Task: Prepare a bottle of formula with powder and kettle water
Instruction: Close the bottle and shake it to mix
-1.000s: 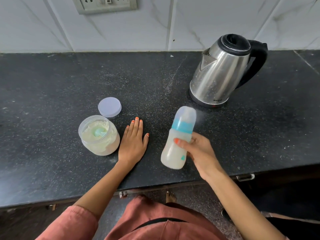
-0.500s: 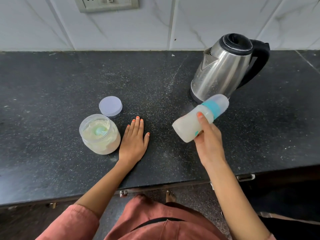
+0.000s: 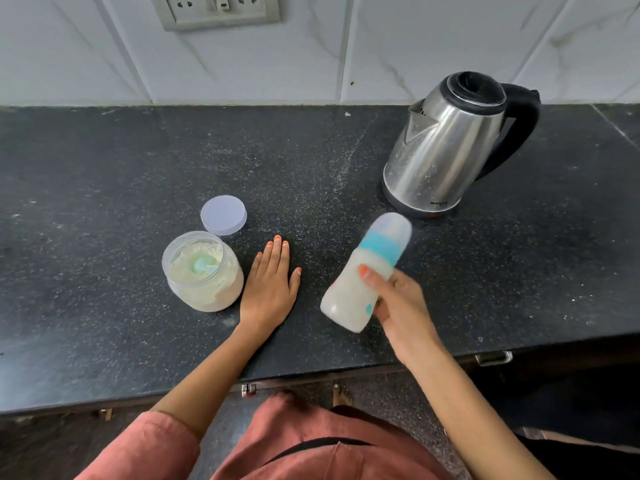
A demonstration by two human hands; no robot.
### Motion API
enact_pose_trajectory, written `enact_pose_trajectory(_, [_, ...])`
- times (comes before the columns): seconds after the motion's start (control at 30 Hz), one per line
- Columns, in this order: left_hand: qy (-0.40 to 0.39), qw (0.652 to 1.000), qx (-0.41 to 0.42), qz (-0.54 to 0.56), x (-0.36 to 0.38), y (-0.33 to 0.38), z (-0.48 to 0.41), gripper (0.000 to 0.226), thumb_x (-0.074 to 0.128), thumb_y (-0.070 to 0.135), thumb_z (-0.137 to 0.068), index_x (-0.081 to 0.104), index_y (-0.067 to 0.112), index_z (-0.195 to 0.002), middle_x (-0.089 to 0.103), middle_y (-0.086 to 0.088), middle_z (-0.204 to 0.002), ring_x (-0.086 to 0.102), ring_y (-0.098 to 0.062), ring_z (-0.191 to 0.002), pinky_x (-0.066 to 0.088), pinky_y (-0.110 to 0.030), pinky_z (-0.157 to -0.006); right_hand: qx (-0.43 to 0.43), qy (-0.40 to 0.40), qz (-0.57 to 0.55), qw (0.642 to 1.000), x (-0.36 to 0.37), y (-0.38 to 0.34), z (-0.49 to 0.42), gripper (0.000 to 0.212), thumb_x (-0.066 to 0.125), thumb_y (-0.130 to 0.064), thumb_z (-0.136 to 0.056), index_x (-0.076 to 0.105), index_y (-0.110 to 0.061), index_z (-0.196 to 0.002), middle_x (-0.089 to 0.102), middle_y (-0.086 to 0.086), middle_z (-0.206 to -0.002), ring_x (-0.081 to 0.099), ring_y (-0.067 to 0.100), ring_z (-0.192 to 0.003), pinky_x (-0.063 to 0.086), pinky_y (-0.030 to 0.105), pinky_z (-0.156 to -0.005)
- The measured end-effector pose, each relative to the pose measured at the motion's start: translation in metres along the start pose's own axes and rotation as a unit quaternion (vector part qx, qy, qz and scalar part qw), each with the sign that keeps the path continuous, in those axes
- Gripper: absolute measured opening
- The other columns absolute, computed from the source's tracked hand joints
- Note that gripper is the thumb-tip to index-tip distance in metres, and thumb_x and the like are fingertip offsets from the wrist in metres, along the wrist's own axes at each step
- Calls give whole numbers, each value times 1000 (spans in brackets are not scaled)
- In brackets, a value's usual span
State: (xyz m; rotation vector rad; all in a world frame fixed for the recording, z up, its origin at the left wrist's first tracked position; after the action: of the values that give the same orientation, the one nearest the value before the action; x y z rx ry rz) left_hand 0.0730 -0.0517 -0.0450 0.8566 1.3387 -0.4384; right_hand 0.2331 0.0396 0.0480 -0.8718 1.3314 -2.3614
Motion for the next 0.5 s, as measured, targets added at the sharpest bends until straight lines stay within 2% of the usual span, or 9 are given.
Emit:
enact_pose_trajectory(0.07, [2,1000,2,2,0,0,0,57,22,36,-101,7,9,-149,1,-5,-158,-1,-16,-146,-5,-29,-115,0,-9,28,1000,-2,-2,1,32,73,-27,-54,70,-17,-85,74,-5,-82,68,7,-79,57,22,-69])
enact_pose_trajectory(0.2, [4,1000,4,3,0,0,1,57,21,37,-101,7,9,-149,0,-5,-158,-3,-16,-146,-7,-27,-115,-32,87,-179,979,-16,-23,-15,25,66,-21,-75,64,-15,-99,71,-1,-97,68,8,-85,57,24,-68])
enact_pose_trajectory(0.27, [3,1000,3,3,0,0,0,57,22,36,-101,7,9,-149,0,-5,-158,-2,-16,-146,-6,-28,-115,-27,69,-159,984,-10,-19,-12,24,66,-21,-75,63,-16,-99,72,-1,-95,68,8,-84,57,23,-68])
enact_pose_trajectory(0.33, [1,1000,3,1,1,0,0,57,22,36,-100,7,9,-149,1,-6,-158,-2,-16,-146,-5,-28,-115,3,5,-41,999,1,-7,-2,28,71,-24,-61,68,-16,-88,74,-3,-84,69,7,-78,57,22,-66])
enact_pose_trajectory(0.4, [0,1000,1,0,2,-2,-1,57,22,36,-100,7,9,-149,1,-5,-158,-2,-16,-146,-5,-29,-115,11,-34,52,998,7,-3,4,30,73,-28,-54,69,-17,-82,74,-4,-79,69,6,-75,57,22,-66])
enact_pose_trajectory(0.43, [1,1000,0,2,2,-2,0,57,22,36,-100,7,9,-149,1,-5,-158,-2,-16,-146,-5,-29,-115,3,-26,39,999,6,-6,1,28,72,-27,-55,69,-17,-81,74,-5,-79,69,6,-75,57,22,-66])
enact_pose_trajectory(0.5, [4,1000,1,5,1,-1,0,57,23,36,-100,8,9,-148,2,-5,-158,-1,-16,-146,-4,-29,-116,-13,26,-78,997,-1,-18,-9,25,70,-24,-63,68,-17,-86,74,-3,-85,69,7,-79,57,24,-69])
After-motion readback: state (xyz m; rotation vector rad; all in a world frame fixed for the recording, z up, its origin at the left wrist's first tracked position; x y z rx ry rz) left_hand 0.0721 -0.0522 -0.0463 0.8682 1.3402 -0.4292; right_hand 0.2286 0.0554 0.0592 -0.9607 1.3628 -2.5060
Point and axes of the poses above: each hand's wrist, its own z-axis away from the middle knuckle, its own x-axis out of the palm, y = z × x, the point moved 5 cm from there along -z, towards the middle knuckle
